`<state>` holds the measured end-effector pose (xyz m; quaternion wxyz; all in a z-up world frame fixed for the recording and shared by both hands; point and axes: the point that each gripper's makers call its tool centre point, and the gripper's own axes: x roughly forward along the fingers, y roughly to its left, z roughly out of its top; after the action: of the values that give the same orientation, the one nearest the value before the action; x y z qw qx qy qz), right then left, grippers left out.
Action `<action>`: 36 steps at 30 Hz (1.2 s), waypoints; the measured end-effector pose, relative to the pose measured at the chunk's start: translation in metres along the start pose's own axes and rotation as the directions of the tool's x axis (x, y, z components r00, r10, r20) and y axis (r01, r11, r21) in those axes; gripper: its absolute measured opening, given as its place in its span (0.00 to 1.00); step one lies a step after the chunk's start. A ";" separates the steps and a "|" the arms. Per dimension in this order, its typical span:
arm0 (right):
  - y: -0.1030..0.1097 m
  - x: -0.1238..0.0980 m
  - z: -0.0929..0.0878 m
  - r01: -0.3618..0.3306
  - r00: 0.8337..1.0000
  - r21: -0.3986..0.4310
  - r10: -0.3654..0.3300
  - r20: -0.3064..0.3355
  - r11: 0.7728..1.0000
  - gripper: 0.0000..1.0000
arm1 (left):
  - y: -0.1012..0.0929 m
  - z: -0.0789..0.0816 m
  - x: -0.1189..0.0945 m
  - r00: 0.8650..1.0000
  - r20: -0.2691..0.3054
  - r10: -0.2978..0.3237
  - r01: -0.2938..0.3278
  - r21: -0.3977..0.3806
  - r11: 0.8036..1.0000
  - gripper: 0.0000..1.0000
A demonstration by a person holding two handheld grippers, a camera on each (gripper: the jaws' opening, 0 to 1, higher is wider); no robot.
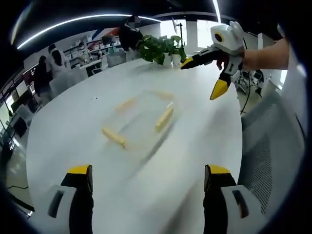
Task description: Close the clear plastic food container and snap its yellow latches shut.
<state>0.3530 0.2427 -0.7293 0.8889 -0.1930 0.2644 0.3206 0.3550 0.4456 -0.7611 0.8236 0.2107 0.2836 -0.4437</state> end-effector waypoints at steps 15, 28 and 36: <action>0.011 -0.016 -0.019 0.015 0.999 0.026 -0.016 0.028 1.000 0.86 | -0.025 -0.016 -0.008 0.999 0.031 -0.010 0.012 -0.064 0.998 0.94; 0.017 -0.028 -0.032 0.026 0.998 0.063 -0.029 0.049 0.998 0.85 | -0.037 -0.023 -0.021 0.999 0.054 0.000 0.005 -0.096 0.995 0.95; 0.022 -0.036 -0.036 0.034 0.997 0.088 -0.040 0.061 0.996 0.86 | -0.043 -0.030 -0.030 0.997 0.077 0.020 -0.008 -0.148 0.989 0.96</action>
<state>0.3024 0.2233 -0.7395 0.9101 -0.1490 0.2462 0.2983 0.2963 0.4597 -0.7678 0.8504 0.1339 0.2817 -0.4236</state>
